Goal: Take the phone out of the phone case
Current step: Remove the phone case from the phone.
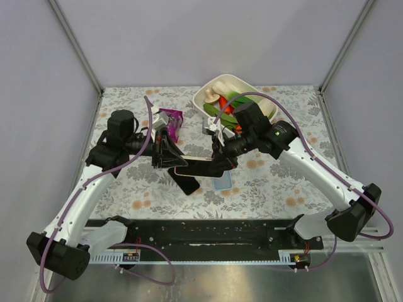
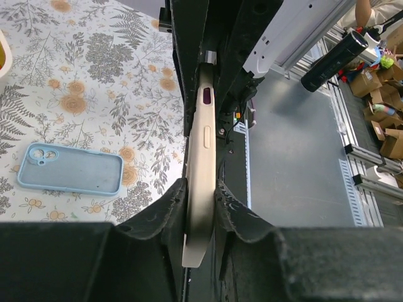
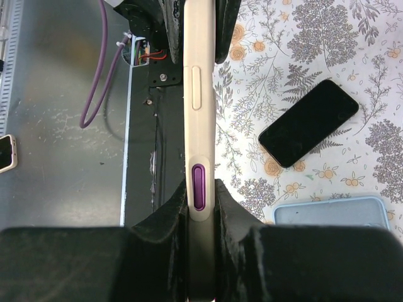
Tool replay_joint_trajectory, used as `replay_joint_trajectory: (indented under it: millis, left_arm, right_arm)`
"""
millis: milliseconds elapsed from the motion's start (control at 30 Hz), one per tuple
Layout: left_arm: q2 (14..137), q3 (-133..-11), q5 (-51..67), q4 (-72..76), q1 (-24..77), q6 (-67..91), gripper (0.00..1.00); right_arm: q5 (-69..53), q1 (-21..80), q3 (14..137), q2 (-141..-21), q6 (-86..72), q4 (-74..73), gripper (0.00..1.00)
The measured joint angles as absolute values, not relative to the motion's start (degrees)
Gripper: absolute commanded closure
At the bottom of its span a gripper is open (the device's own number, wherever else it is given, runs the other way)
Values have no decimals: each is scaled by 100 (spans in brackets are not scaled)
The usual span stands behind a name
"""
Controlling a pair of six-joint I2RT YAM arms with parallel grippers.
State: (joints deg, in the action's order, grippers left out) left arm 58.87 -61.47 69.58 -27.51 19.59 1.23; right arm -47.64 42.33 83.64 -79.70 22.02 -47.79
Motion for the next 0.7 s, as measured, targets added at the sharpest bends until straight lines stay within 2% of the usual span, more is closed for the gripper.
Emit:
replay_joint_trajectory:
  millis: [100, 200, 267, 367, 467, 567, 700]
  left_arm:
    - [5887, -6134, 6971, -2705, 1957, 176, 58]
    - [5863, -6132, 7017, -2674, 1957, 246, 51]
    - [5833, -6130, 7035, -2670, 1957, 268, 51]
    - [5811, -6130, 7052, -2657, 1957, 290, 54]
    - [5811, -6123, 7052, -2652, 1949, 285, 67]
    - [5811, -6066, 7074, -2589, 1892, 305, 75]
    - [5811, -5894, 7183, -2314, 1837, 462, 76]
  right_arm:
    - [-4748, 4233, 8364, -7968, 2206, -4777, 100]
    - [-4694, 4233, 8355, -7968, 2211, -4779, 100]
    - [-4668, 4233, 8355, -7968, 2222, -4777, 100]
    - [-4657, 4233, 8353, -7968, 2226, -4775, 100]
    - [-4661, 4233, 8342, -7968, 2235, -4768, 100]
    - [-4722, 4237, 8309, -7944, 2276, -4746, 100]
    - [-4729, 4237, 8213, -7911, 2307, -4722, 100]
